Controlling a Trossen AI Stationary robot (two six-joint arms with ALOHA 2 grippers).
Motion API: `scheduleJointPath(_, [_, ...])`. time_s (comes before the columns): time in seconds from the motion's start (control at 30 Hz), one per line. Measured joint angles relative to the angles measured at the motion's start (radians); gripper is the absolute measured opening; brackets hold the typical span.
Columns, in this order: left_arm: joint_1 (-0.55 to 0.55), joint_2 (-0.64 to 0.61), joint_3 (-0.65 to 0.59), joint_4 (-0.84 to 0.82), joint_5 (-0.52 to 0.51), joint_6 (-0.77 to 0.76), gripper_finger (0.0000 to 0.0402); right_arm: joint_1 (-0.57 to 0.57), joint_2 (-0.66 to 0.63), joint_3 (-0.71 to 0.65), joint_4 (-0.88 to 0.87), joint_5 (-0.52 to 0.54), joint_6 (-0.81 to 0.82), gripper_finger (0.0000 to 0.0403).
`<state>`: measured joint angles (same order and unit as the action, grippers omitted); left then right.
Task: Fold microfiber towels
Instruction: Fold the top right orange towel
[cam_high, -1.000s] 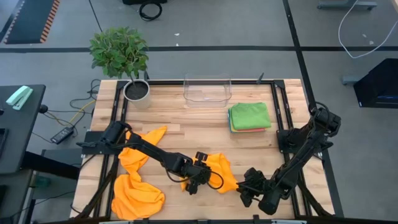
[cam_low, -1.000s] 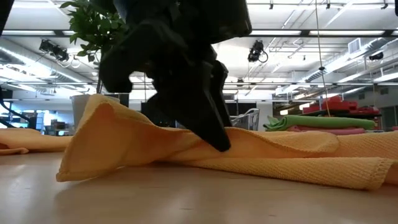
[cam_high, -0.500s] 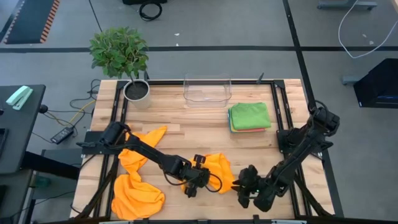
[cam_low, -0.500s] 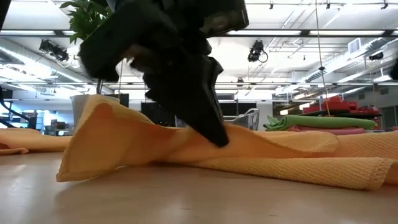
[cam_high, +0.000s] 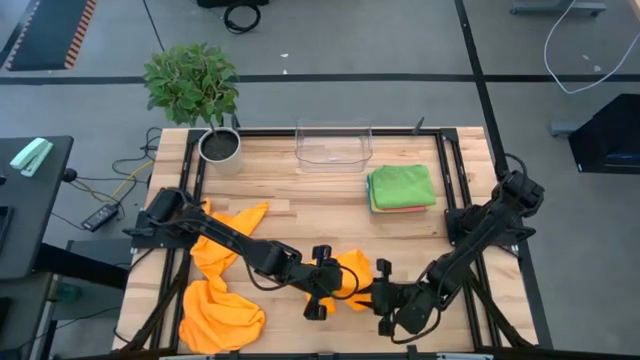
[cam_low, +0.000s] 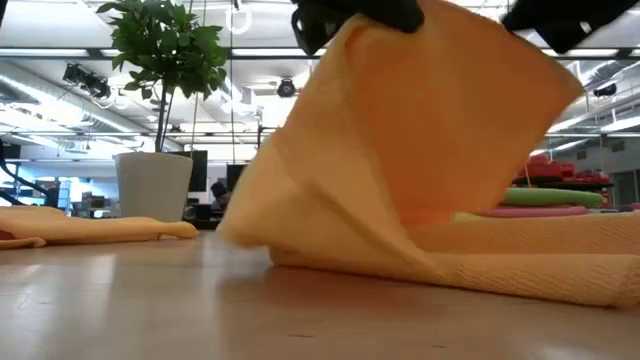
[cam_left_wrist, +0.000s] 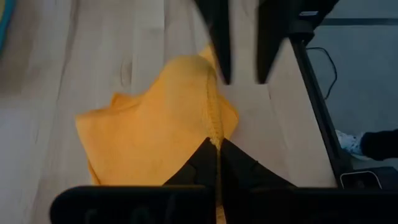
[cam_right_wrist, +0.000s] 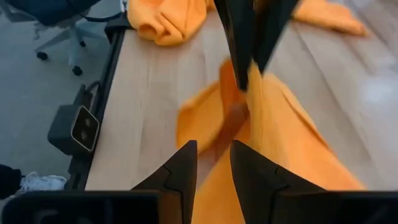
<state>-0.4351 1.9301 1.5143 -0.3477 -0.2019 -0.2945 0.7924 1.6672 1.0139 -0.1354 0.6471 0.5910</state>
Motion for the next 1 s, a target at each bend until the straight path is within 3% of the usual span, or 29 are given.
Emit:
scheduleJointPath(0.2, [-0.002, 0.000, 0.000, -0.020, 0.007, -0.044, 0.0015, 0.003, 0.000, 0.089, -0.173, -0.001, -0.087, 0.0101])
scheduleJointPath(0.4, [-0.007, 0.001, 0.000, -0.018, 0.023, -0.057, 0.0008, 0.003, 0.000, 0.178, -0.402, -0.011, -0.062, 0.0101])
scheduleJointPath(0.57, [-0.006, 0.001, 0.000, -0.018, 0.023, -0.062, 0.0018, 0.008, -0.001, 0.157, -0.418, -0.080, -0.045, 0.0106])
scheduleJointPath(0.73, [-0.001, 0.002, 0.000, -0.018, 0.023, -0.061, 0.0012, 0.049, 0.002, 0.114, -0.421, -0.100, 0.015, 0.0141])
scheduleJointPath(0.83, [0.000, 0.002, 0.000, -0.015, 0.023, -0.061, 0.0008, 0.072, 0.002, 0.069, -0.412, -0.050, 0.017, 0.0168])
scheduleJointPath(1.0, [0.000, 0.002, 0.000, -0.013, 0.023, -0.061, 0.0022, 0.097, 0.008, -0.027, -0.387, 0.204, 0.069, 0.0183])
